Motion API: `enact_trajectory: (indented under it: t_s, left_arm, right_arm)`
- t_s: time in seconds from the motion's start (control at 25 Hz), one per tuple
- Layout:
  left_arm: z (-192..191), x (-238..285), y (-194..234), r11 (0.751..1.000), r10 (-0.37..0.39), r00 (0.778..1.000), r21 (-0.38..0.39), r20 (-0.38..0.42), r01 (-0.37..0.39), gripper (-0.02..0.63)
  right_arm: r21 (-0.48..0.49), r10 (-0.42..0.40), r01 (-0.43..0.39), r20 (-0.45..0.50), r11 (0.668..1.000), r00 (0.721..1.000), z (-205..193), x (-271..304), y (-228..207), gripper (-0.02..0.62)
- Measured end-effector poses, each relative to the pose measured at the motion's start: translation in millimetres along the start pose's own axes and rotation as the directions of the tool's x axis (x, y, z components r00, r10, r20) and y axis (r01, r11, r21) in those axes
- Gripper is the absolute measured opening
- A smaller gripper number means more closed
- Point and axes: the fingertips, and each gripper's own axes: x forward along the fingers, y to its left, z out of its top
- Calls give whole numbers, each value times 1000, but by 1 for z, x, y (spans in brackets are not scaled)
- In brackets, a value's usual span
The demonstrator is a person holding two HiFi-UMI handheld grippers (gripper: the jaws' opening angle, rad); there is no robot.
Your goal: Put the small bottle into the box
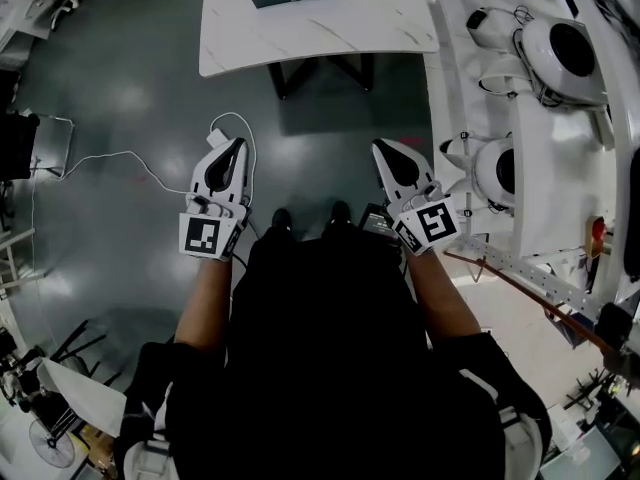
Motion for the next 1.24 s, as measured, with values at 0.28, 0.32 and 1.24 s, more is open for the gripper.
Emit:
enact_trajectory:
  t_s: [0.28,0.32,1.24]
  left_arm:
    - [-23,-43,61,997,21,1000,-70,0,-21,17]
    - [-30,-52,72,995,35,999,-89,-6,-35,17]
    - [-40,-52,118,987,94,996,-127,-13,-94,17]
  right_arm:
    - [24,12,-11,-48,1000,999,-12,51,47,34]
    - [22,14,-13,-56,1000,998,-13,62,54,34]
    - [4,17,-17,-66,1000,998,-2,125,56,34]
